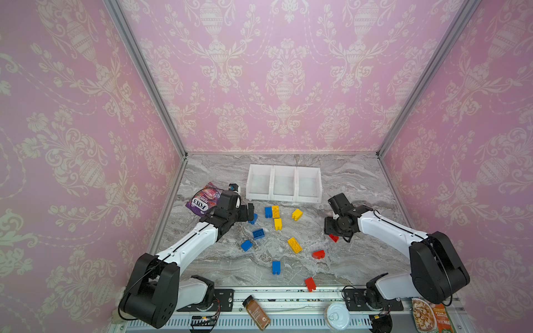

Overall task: Sort the legos into containers by color
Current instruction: Pick up the lego from the middle-right of the table.

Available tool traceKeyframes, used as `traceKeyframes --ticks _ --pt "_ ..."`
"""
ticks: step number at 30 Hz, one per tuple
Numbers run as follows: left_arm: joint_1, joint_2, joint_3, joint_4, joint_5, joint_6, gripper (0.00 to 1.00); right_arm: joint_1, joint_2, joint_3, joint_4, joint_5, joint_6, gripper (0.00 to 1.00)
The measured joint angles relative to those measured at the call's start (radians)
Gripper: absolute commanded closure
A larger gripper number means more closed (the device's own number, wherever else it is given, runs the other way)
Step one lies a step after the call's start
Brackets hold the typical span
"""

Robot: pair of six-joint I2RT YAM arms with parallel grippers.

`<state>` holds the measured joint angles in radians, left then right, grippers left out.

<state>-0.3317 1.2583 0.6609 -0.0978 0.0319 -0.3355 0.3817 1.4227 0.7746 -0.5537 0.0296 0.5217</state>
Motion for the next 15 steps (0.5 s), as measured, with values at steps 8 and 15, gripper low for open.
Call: traceKeyframes --ticks 8,15 --pt "-0.001 0.000 0.000 -0.010 0.011 -0.001 0.01 0.029 0.022 -0.002 -0.002 0.021 -0.008 0.49" --pt "-0.001 0.000 0.000 -0.010 0.012 -0.004 0.01 0.062 0.065 -0.001 -0.013 0.063 -0.024 0.60"
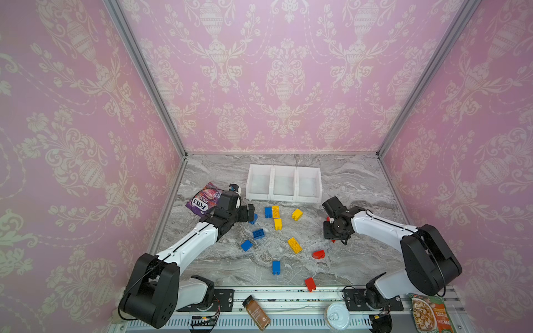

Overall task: Sort the legos into containers by color
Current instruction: Pick up the lego from the middle-right of the table.

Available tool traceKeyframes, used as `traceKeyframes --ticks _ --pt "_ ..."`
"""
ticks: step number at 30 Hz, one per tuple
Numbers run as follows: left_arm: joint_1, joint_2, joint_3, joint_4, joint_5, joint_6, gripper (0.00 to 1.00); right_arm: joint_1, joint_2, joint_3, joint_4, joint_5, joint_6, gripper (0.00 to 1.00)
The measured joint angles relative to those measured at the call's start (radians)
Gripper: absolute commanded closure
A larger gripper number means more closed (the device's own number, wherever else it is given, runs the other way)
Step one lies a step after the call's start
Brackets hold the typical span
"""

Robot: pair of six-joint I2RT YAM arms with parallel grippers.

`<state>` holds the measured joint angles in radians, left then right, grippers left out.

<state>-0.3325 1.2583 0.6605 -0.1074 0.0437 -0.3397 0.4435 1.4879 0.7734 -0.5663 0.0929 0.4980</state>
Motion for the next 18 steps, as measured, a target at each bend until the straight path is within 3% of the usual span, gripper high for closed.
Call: traceKeyframes --ticks 18 --pt "0.000 -0.003 -0.004 -0.001 0.000 -0.003 0.01 0.023 0.000 0.036 -0.001 0.039 -0.002 0.80"
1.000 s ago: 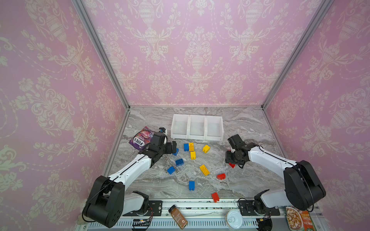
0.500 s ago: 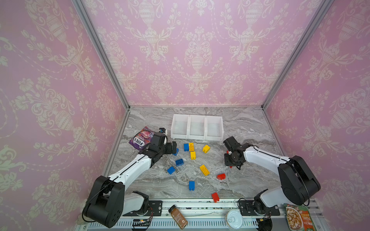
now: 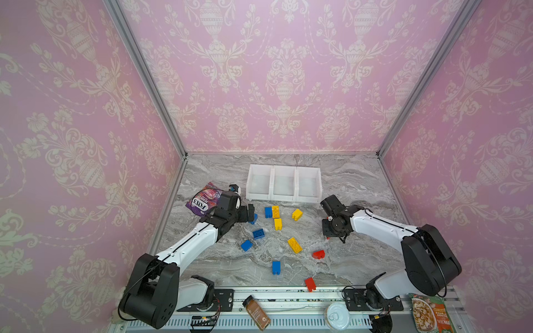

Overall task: Sort the legos into containers by color
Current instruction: Pick up the lego from the middle-right of the table, then place the lego in the container.

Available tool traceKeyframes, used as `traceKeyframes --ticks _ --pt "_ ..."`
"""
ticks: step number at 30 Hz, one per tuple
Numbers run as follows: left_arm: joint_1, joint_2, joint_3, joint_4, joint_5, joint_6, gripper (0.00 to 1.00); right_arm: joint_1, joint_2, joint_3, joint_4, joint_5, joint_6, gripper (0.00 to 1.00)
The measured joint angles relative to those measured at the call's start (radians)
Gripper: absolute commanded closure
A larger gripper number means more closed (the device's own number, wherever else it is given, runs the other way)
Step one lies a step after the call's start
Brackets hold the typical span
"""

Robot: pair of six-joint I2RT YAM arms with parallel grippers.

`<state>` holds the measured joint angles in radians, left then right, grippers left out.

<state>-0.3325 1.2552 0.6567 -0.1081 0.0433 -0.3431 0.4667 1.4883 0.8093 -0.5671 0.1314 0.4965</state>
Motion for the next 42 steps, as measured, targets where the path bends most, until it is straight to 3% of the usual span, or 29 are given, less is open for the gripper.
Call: traceKeyframes --ticks 12,23,33,42 --pt "0.000 -0.003 -0.004 -0.007 0.000 0.000 0.01 0.026 -0.012 0.061 -0.041 -0.002 0.000 0.83" --pt "0.000 -0.005 -0.005 -0.008 0.000 -0.011 0.01 0.034 -0.010 0.252 -0.060 0.000 -0.017 0.84" --pt "0.000 -0.057 -0.033 -0.026 0.000 -0.027 0.01 0.019 0.207 0.568 -0.019 0.006 -0.087 0.84" --pt "0.000 -0.084 -0.043 -0.040 0.000 -0.052 0.01 -0.024 0.404 0.724 -0.012 -0.002 -0.108 0.84"
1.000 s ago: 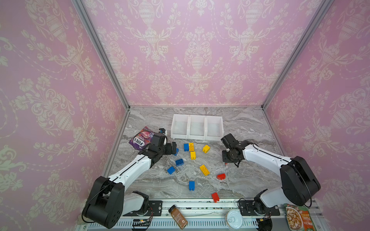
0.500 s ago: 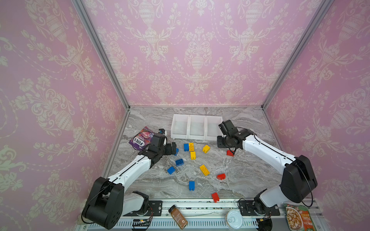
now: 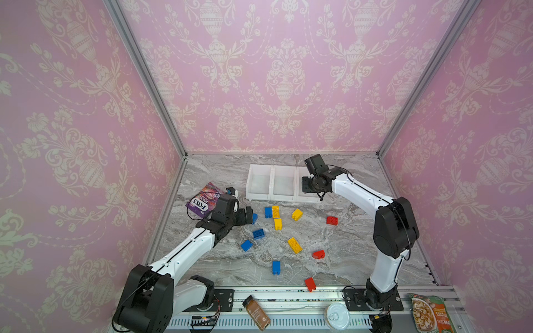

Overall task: Sort the legos into containers by color
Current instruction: Place the lego in the container.

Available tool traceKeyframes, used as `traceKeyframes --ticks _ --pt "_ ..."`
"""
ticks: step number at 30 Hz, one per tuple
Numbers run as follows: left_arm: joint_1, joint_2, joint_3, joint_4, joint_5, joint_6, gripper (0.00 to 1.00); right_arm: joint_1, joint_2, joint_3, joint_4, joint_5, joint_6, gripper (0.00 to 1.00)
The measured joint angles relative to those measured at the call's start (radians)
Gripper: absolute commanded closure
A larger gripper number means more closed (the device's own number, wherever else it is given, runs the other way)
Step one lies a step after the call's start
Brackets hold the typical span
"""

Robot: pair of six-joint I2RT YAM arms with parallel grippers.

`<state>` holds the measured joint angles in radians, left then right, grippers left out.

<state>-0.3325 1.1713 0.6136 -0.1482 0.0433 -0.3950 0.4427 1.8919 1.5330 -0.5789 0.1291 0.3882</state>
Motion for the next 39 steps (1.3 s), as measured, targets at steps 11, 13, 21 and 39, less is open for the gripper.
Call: traceKeyframes --ticks 11,13,21,39 --pt "0.000 -0.007 -0.016 -0.004 0.000 -0.023 0.01 -0.031 0.127 0.087 -0.003 0.002 -0.008 0.82" --pt "0.000 -0.011 -0.016 -0.004 -0.001 -0.026 0.01 -0.036 0.135 0.089 -0.004 0.002 -0.009 0.82" --pt "0.000 -0.012 -0.019 -0.004 0.000 -0.034 0.01 -0.042 0.156 0.093 -0.008 0.001 -0.021 0.61" --pt "0.000 -0.012 -0.019 -0.068 -0.001 -0.028 0.01 -0.041 0.102 0.071 -0.005 -0.017 -0.019 0.44"
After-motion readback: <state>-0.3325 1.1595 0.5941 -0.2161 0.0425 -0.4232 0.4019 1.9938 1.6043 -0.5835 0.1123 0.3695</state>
